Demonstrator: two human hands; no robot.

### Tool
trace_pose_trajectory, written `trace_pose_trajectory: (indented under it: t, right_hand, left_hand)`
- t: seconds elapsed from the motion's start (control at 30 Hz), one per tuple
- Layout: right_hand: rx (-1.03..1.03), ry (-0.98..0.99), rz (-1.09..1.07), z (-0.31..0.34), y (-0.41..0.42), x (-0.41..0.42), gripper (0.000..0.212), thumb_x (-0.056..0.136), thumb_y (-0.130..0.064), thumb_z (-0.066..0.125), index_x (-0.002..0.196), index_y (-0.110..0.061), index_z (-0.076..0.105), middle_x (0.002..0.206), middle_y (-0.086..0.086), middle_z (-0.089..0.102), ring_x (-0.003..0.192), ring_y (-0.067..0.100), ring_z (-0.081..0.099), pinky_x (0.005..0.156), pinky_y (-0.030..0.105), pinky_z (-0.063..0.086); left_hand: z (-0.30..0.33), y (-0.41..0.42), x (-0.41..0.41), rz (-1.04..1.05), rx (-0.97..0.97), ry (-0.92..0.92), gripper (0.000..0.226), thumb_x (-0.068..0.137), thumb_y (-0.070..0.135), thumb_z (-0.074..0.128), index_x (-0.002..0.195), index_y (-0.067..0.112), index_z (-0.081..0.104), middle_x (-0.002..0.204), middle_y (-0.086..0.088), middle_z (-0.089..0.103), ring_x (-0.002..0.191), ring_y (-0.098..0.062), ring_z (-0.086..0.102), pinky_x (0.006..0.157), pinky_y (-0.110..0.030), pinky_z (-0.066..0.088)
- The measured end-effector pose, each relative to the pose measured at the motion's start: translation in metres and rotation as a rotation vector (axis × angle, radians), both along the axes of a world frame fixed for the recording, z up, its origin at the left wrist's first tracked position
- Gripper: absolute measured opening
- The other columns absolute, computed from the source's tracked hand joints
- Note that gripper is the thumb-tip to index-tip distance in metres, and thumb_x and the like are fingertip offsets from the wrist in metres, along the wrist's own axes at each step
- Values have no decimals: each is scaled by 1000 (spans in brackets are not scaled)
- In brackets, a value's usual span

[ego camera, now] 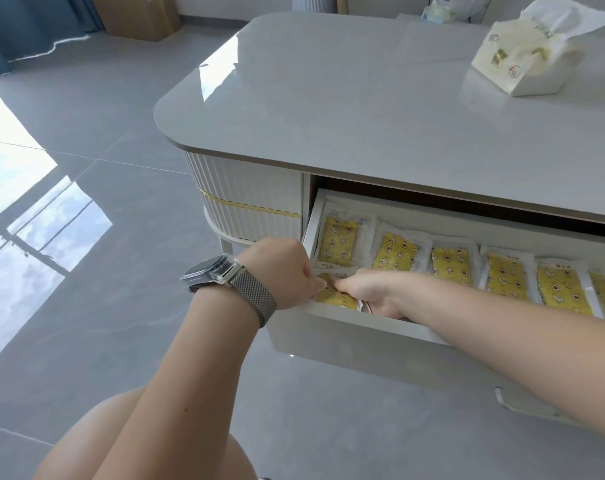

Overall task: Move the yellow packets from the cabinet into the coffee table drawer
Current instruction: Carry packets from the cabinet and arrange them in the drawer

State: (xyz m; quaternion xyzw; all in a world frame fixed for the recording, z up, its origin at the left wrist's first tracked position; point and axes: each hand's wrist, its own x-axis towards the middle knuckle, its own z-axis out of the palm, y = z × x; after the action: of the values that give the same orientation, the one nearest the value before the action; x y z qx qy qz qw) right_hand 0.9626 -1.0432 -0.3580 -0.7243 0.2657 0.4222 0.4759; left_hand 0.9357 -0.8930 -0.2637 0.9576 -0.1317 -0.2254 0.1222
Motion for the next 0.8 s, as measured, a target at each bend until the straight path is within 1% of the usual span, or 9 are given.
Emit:
trace_pose_trajectory:
  t: [0.13, 0.2, 0.27, 0.33, 0.5, 0.6, 0.67, 0.73, 0.8]
  right_hand:
    - [-95, 68, 305, 14, -14, -6, 94, 83, -64, 59, 153, -12, 22, 160, 12, 21, 146, 33, 23, 116, 47, 29]
    - [-115, 87, 365, 16, -20, -7, 100, 76, -61, 71, 150, -9, 28, 156, 15, 29, 140, 35, 36, 109, 49, 39]
    - [-211, 54, 455, 13, -18, -8, 87, 79, -51, 74, 143, -5, 38, 135, 14, 50, 115, 29, 56, 91, 39, 51]
    - [-385, -15, 641, 9, -13, -7, 74, 86, -48, 65, 139, -4, 39, 120, 8, 52, 99, 24, 56, 80, 32, 48]
    - [-472, -47, 819, 9, 1, -5, 61, 94, -42, 54, 138, -2, 40, 120, 10, 54, 90, 22, 53, 74, 29, 44]
    - [-512, -58, 839, 8, 3, -3, 40, 92, -39, 53, 109, -3, 55, 82, 3, 51, 66, 17, 47, 57, 25, 38]
    - [-559, -74, 848, 9, 5, -3, 36, 92, -42, 52, 93, -7, 56, 78, 3, 51, 64, 17, 47, 58, 24, 38]
    - [-579, -63, 892, 13, 7, -5, 48, 94, -48, 48, 117, -6, 57, 95, 6, 55, 81, 21, 53, 70, 27, 42]
    - [-544, -12, 939, 20, 9, -6, 56, 100, -45, 40, 141, -8, 43, 121, 11, 50, 101, 25, 49, 81, 28, 38]
  left_hand:
    - [-2, 1, 1, 0, 2, 10, 36, 98, 41, 49, 99, 17, 75, 88, -1, 68, 66, -10, 51, 59, -18, 41]
    - [-3, 1, 2, 3, -7, 13, 37, 99, 40, 48, 98, 17, 76, 94, -2, 72, 68, -11, 53, 62, -19, 43]
    - [-4, 2, 3, 4, -15, 17, 38, 99, 40, 47, 97, 16, 76, 95, -4, 72, 65, -10, 53, 57, -18, 42]
    - [-6, 3, 3, 2, -18, 19, 39, 99, 40, 47, 95, 15, 76, 94, -4, 73, 65, -11, 53, 55, -17, 41]
    - [-9, 4, 4, 14, -29, 19, 39, 98, 40, 47, 93, 14, 76, 93, -6, 73, 68, -14, 56, 63, -22, 45]
    - [-9, 2, 4, 12, -24, 12, 40, 99, 41, 46, 94, 14, 76, 84, -4, 69, 66, -14, 54, 66, -24, 46]
    - [-9, 0, 4, 13, -11, 2, 40, 99, 42, 46, 96, 14, 75, 72, 0, 60, 62, -13, 50, 66, -25, 46]
    - [-9, -2, 3, 17, -4, -7, 39, 99, 42, 46, 97, 14, 75, 66, 1, 53, 60, -13, 48, 65, -25, 45]
    - [-10, -3, 3, 15, 3, -5, 40, 99, 42, 46, 97, 15, 75, 66, 1, 54, 60, -13, 48, 65, -25, 46]
